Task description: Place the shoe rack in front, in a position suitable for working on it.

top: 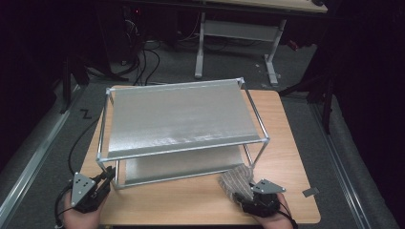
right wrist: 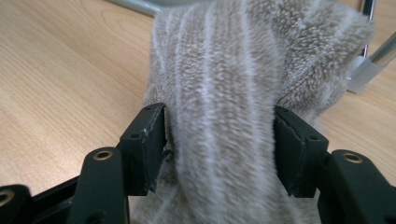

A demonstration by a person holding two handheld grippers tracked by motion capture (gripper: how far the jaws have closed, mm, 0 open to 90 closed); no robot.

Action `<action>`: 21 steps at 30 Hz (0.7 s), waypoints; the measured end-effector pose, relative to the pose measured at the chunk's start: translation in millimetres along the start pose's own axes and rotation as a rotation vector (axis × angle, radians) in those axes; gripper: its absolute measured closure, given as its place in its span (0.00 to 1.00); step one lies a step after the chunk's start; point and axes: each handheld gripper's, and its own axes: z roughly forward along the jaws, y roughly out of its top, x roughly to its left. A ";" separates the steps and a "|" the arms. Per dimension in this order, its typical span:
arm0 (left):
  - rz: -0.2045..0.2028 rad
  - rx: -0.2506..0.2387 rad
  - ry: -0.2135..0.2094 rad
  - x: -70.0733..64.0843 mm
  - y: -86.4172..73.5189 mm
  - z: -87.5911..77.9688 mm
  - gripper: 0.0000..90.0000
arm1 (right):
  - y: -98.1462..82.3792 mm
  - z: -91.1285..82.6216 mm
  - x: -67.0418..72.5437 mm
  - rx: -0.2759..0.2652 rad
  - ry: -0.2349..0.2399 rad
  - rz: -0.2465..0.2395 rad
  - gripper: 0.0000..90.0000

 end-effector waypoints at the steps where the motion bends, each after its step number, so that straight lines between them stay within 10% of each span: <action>1: -0.004 -0.001 0.010 3.8 -0.6 -0.8 0.89 | 0.3 3.2 0.8 0.018 0.001 0.001 0.45; 8: -0.023 -0.012 0.055 19.0 -3.5 -2.7 0.89 | -2.5 3.9 -4.4 0.027 -0.025 0.003 0.71; 16: -0.024 -0.014 0.058 19.4 -3.4 -1.5 0.89 | -18.8 -22.6 -29.8 -0.052 -0.198 0.093 0.72; 21: -0.014 -0.020 0.064 18.9 -4.1 -1.0 0.89 | -13.7 -16.2 -30.7 -0.090 -0.210 0.111 0.72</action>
